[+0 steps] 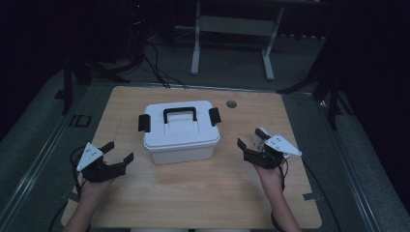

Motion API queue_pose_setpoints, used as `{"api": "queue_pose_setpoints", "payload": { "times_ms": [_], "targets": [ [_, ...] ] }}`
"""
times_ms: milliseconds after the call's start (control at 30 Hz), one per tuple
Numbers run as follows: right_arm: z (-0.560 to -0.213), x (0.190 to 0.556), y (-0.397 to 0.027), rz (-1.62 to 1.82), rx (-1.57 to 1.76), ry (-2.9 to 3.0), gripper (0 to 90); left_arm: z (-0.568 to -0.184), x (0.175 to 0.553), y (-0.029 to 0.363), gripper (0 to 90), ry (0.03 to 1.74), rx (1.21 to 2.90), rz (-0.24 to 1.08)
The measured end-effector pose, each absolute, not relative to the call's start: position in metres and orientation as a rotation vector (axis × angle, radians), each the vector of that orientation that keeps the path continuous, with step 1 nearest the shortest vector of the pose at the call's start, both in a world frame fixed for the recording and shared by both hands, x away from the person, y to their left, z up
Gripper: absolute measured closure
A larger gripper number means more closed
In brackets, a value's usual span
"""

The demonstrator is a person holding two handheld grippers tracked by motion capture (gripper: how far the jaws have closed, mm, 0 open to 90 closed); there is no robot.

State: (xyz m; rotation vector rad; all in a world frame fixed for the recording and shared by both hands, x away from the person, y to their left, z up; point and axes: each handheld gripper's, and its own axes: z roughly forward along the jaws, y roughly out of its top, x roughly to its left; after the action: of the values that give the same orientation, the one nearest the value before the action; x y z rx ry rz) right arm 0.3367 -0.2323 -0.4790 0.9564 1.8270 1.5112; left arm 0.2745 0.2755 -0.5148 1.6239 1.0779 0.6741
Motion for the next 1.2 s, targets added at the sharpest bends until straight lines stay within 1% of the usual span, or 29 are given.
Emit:
{"api": "queue_pose_setpoints", "payload": {
  "times_ms": [67,133,167,200,233,267,300,333,367,400,433,467,500,533,567,600,667,733,867,1000,1033,1100,1167,1200],
  "targets": [
    [-0.484,0.341,-0.226,1.519,0.946,1.836,24.6,-0.518,0.278,0.273,15.1,1.076,1.629,0.674],
    [-0.489,0.346,-0.22,1.513,0.945,1.862,32.9,-0.521,0.283,0.27,23.8,1.067,1.654,0.662],
    [-0.491,0.349,-0.217,1.511,0.946,1.872,34.5,-0.523,0.285,0.268,24.1,1.064,1.666,0.662],
    [-0.493,0.352,-0.214,1.507,0.947,1.876,38.2,-0.524,0.287,0.268,29.6,1.056,1.68,0.651],
    [-0.495,0.354,-0.213,1.509,0.948,1.888,46.3,-0.526,0.291,0.266,34.7,1.067,1.693,0.648],
    [-0.497,0.357,-0.209,1.517,0.945,1.911,49.2,-0.528,0.293,0.265,35.4,1.065,1.694,0.626],
    [-0.499,0.36,-0.206,1.511,0.948,1.921,52.5,-0.53,0.297,0.265,41.6,1.065,1.701,0.601],
    [-0.501,0.363,-0.203,1.505,0.943,1.942,59.9,-0.531,0.299,0.264,45.2,1.076,1.704,0.597],
    [-0.503,0.365,-0.2,1.496,0.937,1.961,61.7,-0.532,0.302,0.263,48.1,1.071,1.705,0.574],
    [-0.505,0.367,-0.196,1.487,0.935,1.973,65.0,-0.533,0.304,0.262,54.0,1.075,1.711,0.559],
    [-0.508,0.37,-0.193,1.487,0.933,1.989,67.8,-0.535,0.307,0.261,56.8,1.081,1.721,0.552],
    [-0.51,0.372,-0.19,1.48,0.93,2.006,70.0,-0.536,0.309,0.26,62.9,1.076,1.733,0.528],
    [-0.512,0.374,-0.187,1.466,0.928,2.016,76.5,-0.538,0.311,0.258,68.2,1.077,1.734,0.525],
    [-0.515,0.376,-0.185,1.462,0.93,2.028,80.7,-0.539,0.313,0.256,70.5,1.079,1.736,0.509],
    [-0.517,0.378,-0.183,1.455,0.933,2.039,84.5,-0.54,0.316,0.255,75.5,1.072,1.741,0.475],
    [-0.519,0.38,-0.181,1.449,0.941,2.051,89.7,-0.541,0.317,0.252,77.5,1.069,1.751,0.479],
    [-0.522,0.382,-0.177,1.455,0.942,2.071,89.8,-0.543,0.321,0.248,84.5,1.063,1.773,0.451],
    [-0.525,0.384,-0.172,1.441,0.938,2.086,90.0,-0.544,0.324,0.245,88.0,1.075,1.776,0.452],
    [-0.527,0.388,-0.165,1.443,0.926,2.096,90.0,-0.543,0.331,0.243,89.5,1.099,1.743,0.452],
    [-0.529,0.392,-0.161,1.456,0.926,2.103,90.0,-0.542,0.334,0.24,89.6,1.077,1.747,0.478],
    [-0.529,0.392,-0.16,1.462,0.929,2.107,90.0,-0.542,0.335,0.239,89.7,1.068,1.747,0.456],
    [-0.53,0.394,-0.16,1.471,0.933,2.11,90.0,-0.542,0.335,0.236,89.7,1.068,1.755,0.479],
    [-0.531,0.395,-0.159,1.459,0.931,2.12,90.0,-0.543,0.337,0.237,89.9,1.068,1.741,0.451],
    [-0.531,0.395,-0.159,1.464,0.931,2.116,90.0,-0.543,0.336,0.236,89.9,1.066,1.743,0.461]
  ]
}}
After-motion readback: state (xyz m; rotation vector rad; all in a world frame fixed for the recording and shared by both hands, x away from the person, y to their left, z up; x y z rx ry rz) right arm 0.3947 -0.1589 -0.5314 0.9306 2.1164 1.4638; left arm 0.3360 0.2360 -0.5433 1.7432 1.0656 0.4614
